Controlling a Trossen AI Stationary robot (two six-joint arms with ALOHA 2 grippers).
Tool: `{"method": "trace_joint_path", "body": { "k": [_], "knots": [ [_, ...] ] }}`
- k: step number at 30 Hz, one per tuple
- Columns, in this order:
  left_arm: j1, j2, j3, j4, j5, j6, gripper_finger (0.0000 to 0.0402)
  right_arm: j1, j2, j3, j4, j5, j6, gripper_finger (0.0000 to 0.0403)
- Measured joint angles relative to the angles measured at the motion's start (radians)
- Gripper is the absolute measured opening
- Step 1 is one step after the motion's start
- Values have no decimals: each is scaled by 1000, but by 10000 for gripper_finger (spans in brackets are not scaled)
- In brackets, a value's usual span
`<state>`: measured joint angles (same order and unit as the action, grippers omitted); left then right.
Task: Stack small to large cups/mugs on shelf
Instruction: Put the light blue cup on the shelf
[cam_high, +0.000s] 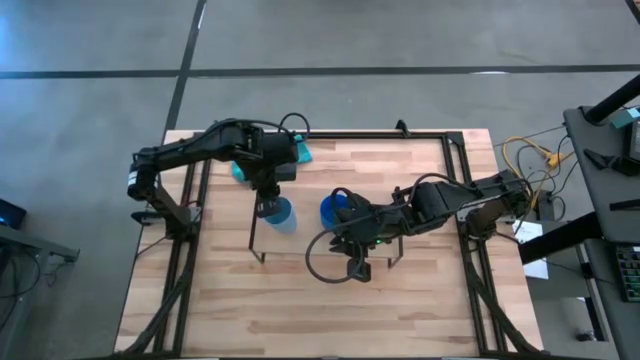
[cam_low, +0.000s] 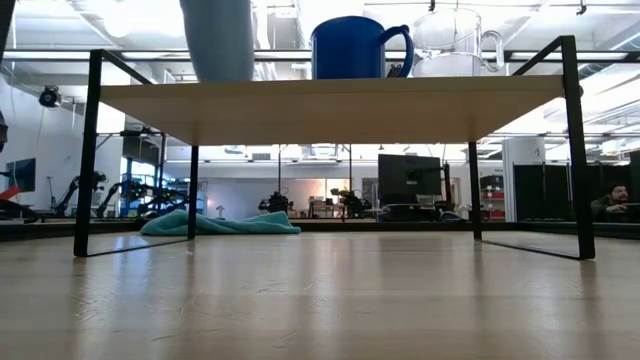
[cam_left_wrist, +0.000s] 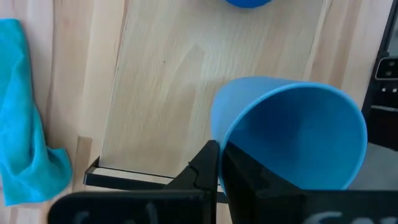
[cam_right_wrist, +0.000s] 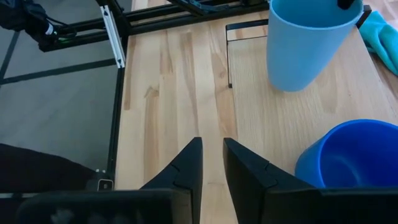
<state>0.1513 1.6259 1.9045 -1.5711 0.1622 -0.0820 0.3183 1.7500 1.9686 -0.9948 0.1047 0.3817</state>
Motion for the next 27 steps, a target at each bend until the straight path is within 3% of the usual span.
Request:
{"method": "trace_joint_path", "body": {
  "k": [20,27],
  "knots": [
    [0,4,-74,0,2,20,0,0,0,0,0,0,0,59],
    [0,4,-74,0,1,96,0,0,0,0,0,0,0,59]
  ]
}}
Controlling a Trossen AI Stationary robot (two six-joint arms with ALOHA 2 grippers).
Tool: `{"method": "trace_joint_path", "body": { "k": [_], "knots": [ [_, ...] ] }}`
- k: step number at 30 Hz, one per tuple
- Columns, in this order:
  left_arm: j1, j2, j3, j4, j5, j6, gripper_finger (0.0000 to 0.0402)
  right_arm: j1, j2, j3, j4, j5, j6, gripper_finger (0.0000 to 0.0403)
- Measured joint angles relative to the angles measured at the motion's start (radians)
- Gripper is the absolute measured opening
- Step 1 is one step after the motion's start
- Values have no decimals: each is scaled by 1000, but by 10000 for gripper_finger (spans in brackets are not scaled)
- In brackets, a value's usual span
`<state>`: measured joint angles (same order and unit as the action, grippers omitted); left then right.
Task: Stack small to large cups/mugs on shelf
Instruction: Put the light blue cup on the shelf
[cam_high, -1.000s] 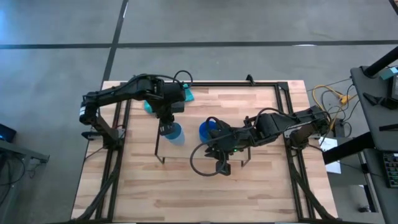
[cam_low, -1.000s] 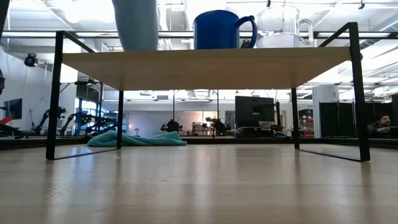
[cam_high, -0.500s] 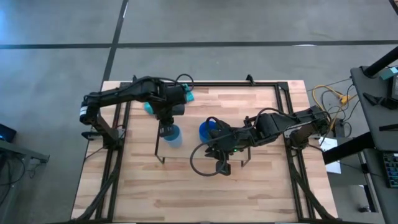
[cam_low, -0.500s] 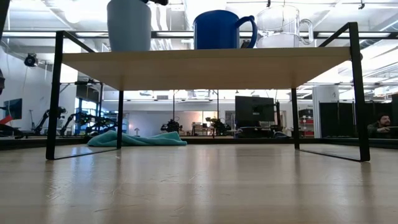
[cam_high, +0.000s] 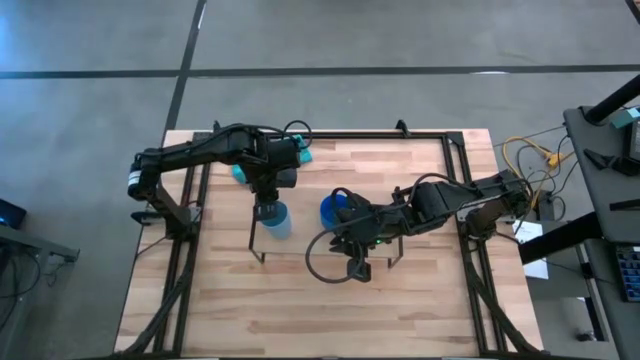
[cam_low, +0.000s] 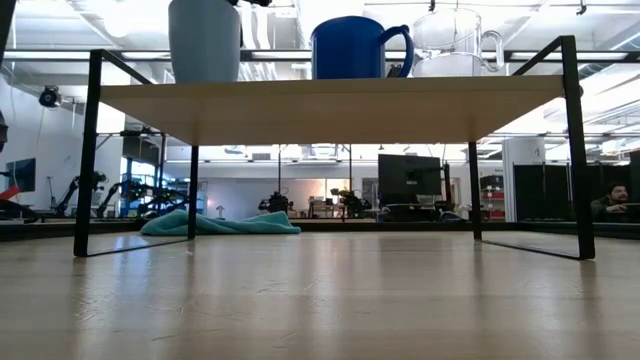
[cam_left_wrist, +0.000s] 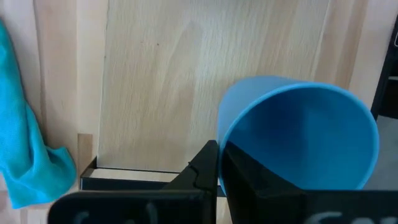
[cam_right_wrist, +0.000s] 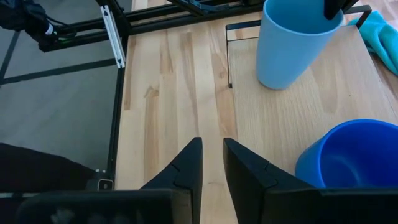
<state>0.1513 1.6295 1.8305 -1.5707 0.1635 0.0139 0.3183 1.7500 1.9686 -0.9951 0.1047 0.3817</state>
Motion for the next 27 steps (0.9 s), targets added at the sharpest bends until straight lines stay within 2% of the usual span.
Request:
{"method": "trace_joint_path", "body": {
  "k": [21,27],
  "knots": [
    [0,-3,2,0,-4,-8,1,-1,0,0,0,0,0,59],
    [0,-3,2,0,-5,-8,30,-1,0,0,0,0,0,59]
  ]
}}
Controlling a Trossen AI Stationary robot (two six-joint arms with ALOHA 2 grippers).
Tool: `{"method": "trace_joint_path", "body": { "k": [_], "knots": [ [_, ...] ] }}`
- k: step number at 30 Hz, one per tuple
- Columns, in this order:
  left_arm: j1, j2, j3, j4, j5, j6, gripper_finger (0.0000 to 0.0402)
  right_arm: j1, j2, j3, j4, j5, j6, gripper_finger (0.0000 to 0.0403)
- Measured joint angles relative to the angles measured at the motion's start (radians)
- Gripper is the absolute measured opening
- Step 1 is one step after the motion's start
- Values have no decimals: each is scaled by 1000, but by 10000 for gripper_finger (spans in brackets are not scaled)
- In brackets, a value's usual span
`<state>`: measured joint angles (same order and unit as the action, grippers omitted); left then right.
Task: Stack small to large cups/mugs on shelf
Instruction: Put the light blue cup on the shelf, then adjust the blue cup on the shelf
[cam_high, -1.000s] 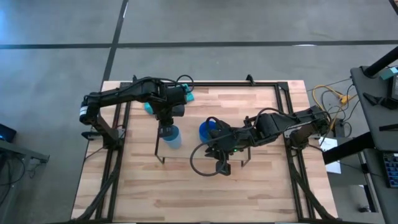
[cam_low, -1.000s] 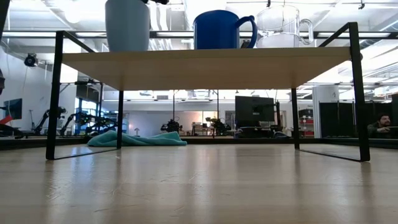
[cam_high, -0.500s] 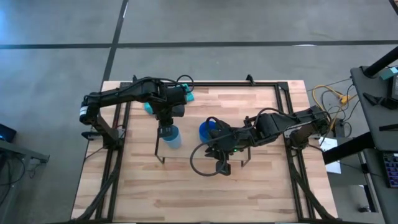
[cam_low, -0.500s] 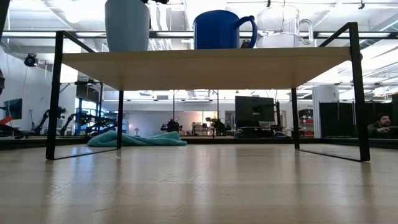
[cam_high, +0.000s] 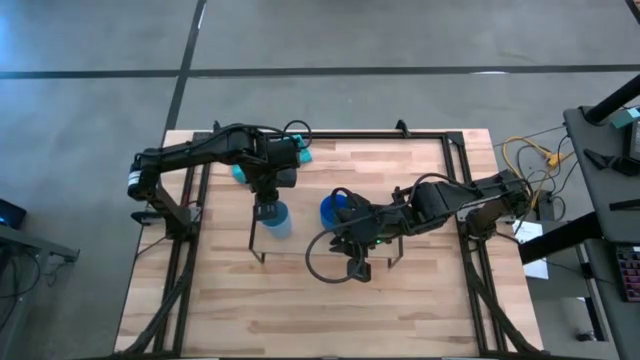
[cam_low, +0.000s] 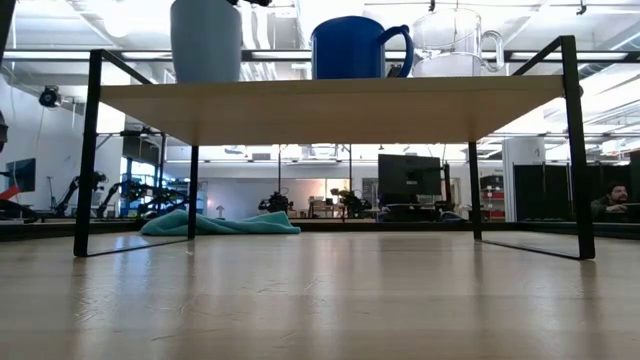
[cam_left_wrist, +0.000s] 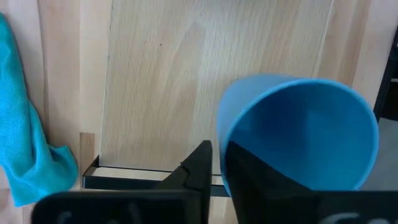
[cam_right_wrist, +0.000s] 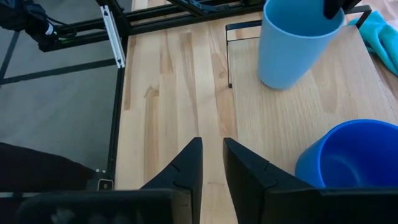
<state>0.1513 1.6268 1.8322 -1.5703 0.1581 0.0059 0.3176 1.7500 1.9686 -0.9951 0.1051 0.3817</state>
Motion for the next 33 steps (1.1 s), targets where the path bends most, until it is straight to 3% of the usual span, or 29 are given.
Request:
{"method": "trace_joint_path", "body": {
  "k": [7,19,33],
  "knots": [
    [0,0,0,15,1,-14,61,0,0,0,0,0,0,59],
    [0,-7,14,15,33,-53,64,-2,0,0,0,0,-34,59],
    [-1,-8,274,17,36,-81,64,-4,0,0,0,1,-74,59]
  ]
}}
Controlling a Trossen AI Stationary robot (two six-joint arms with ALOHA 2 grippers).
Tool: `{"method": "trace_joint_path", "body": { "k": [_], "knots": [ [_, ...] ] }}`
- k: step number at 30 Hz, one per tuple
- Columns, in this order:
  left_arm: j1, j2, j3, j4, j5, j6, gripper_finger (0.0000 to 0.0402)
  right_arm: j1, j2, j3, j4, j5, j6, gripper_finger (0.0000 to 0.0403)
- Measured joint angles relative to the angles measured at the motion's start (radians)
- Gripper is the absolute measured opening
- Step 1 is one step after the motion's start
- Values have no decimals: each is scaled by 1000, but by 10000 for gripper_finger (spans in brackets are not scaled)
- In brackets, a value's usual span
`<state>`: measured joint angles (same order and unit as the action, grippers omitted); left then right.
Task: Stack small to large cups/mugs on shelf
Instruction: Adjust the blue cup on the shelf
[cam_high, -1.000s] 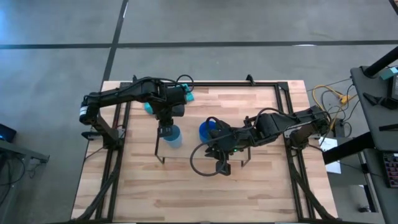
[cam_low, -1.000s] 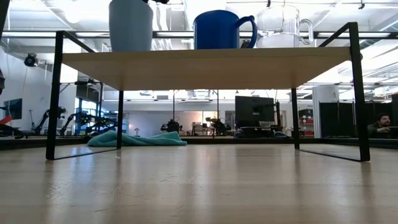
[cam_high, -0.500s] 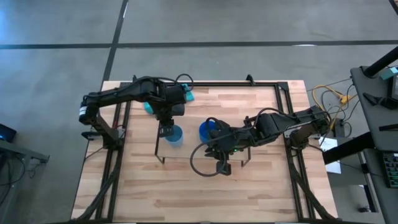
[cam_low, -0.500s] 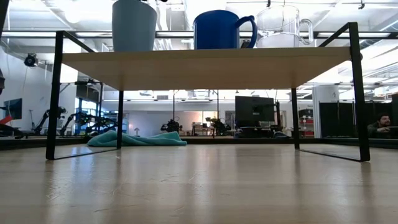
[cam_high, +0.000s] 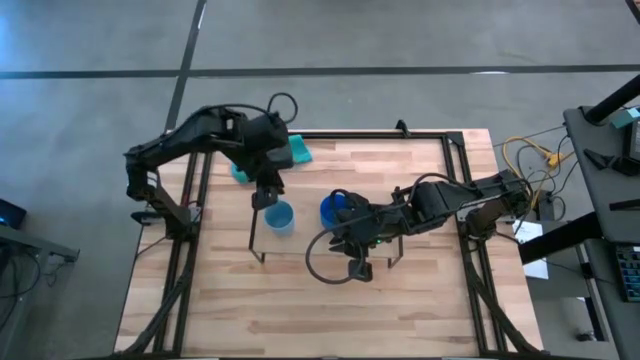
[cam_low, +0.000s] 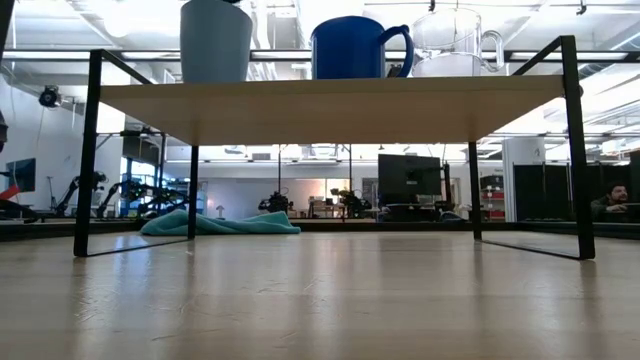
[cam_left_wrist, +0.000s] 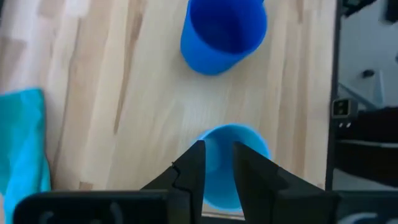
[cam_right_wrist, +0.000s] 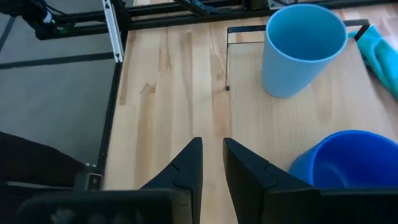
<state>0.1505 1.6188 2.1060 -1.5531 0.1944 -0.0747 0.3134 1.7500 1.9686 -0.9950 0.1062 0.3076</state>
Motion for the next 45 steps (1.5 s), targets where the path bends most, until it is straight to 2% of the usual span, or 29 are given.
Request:
{"method": "trace_joint_path", "body": {
  "k": [7,11,14,19,26,37,45],
  "knots": [
    [0,-4,128,1,0,1,64,-9,0,-9,-61,117,-54,59],
    [0,-5,159,6,0,2,64,-32,1,-20,-125,179,-16,59],
    [0,-6,161,5,0,2,64,-50,1,-40,-131,169,-14,59],
    [0,-6,162,4,0,9,64,-76,1,-81,-124,97,-103,59],
    [0,-6,162,4,0,23,64,-101,1,-93,-123,87,-149,62],
    [0,-7,162,4,-16,33,63,-110,1,-102,-121,69,-178,111],
    [0,-7,161,8,-16,33,63,-116,2,-141,-121,70,-210,113]
  ]
}}
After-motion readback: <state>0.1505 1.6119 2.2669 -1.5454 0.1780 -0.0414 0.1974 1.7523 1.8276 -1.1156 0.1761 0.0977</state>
